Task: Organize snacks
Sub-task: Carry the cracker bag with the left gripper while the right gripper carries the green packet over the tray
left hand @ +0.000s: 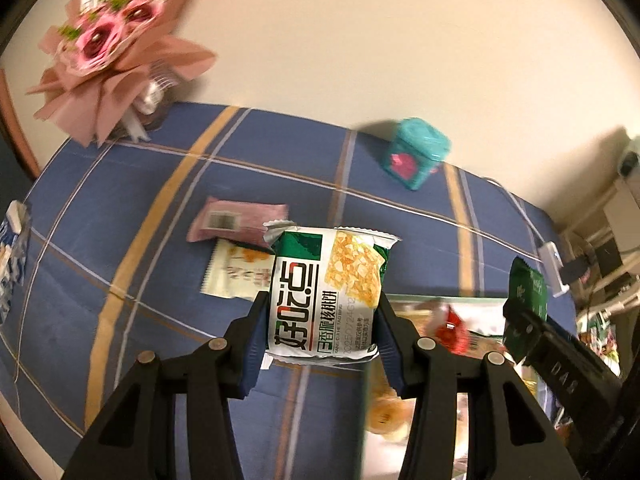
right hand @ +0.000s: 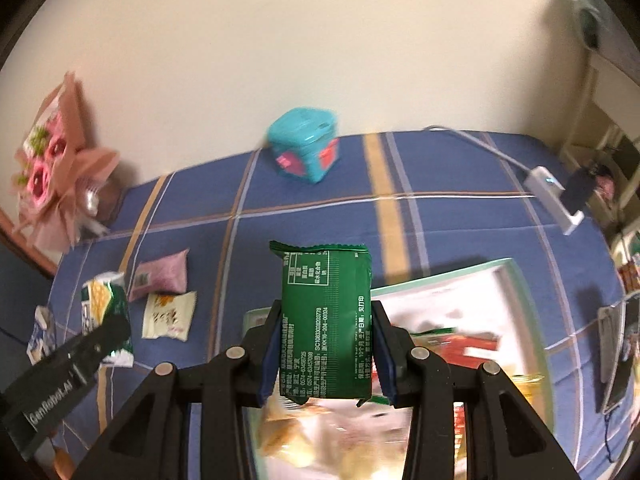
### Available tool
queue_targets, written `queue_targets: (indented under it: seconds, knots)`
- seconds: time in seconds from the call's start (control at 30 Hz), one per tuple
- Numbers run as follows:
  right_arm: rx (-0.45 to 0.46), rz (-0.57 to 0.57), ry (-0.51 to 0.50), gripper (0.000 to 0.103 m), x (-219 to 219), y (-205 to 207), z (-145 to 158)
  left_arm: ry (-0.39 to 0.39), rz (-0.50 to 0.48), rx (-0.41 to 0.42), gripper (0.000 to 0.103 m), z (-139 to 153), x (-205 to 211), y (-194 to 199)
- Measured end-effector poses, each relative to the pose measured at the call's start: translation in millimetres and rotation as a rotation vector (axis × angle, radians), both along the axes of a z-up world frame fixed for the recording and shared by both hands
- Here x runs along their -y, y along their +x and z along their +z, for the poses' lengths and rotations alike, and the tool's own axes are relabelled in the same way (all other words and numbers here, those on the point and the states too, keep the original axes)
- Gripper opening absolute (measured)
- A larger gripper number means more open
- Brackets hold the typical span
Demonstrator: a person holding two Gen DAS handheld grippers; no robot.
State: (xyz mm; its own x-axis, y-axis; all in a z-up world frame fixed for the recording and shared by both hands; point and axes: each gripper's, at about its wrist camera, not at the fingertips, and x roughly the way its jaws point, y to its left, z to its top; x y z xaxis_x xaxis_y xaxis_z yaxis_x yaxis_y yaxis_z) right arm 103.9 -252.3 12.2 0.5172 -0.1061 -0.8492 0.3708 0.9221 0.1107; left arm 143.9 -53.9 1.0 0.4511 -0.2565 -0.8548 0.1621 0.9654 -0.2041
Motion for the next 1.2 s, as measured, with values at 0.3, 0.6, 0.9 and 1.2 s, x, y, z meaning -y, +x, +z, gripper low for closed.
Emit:
queue_targets:
  seconds: [0.3, 0.6, 0.9, 1.2]
  knots:
    - [0.033, -0.125, -0.012, 0.043, 60, -31, 18, 0.005, -0.126, 0.043, 0.051, 14, 59, -23]
    - [0.046, -0.212, -0.014, 0.043, 111, -60, 24, 0.039, -0.236, 0.04, 0.051, 8, 112, -44]
    - [0.024, -0.238, -0.002, 0.043, 136, -72, 13, 0.075, -0.277, 0.0, 0.051, -10, 136, -47]
    - [-0.051, -0.203, 0.032, 0.043, 132, -59, -22, 0.11, -0.285, -0.044, 0.051, -29, 144, -45]
